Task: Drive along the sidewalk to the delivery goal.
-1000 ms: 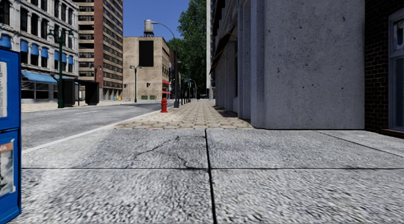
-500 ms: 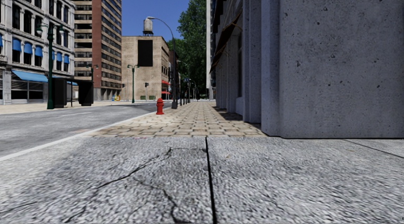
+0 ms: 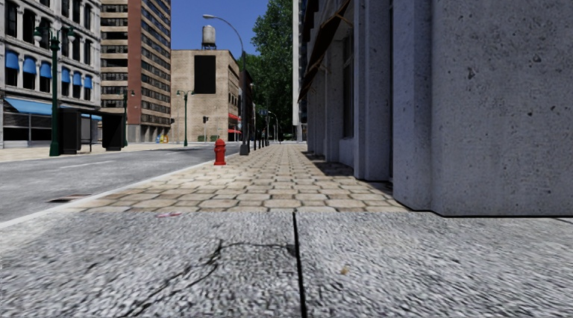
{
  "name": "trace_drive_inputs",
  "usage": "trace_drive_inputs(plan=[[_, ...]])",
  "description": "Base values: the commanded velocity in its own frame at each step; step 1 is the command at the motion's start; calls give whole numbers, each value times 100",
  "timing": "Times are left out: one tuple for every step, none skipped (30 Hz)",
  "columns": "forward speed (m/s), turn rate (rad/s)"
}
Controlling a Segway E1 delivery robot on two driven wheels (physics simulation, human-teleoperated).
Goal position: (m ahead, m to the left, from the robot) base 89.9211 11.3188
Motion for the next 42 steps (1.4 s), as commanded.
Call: trace_drive_inputs(plan=[[200,0],[200,0],[200,0],[200,0],[200,0],[200,0],[200,0],[200,0],[200,0],[200,0],[200,0],[200,0],[200,0],[200,0],[200,0],[200,0],[200,0],[200,0],[200,0],[200,0],[200,0],[200,0],[200,0],[200,0],[200,0],[200,0],[200,0],[200,0],[200,0],[200,0],[200,0],[200,0],[200,0],[200,0],[200,0],[200,0],[200,0],[200,0],[200,0],[200,0],[200,0],[200,0]])
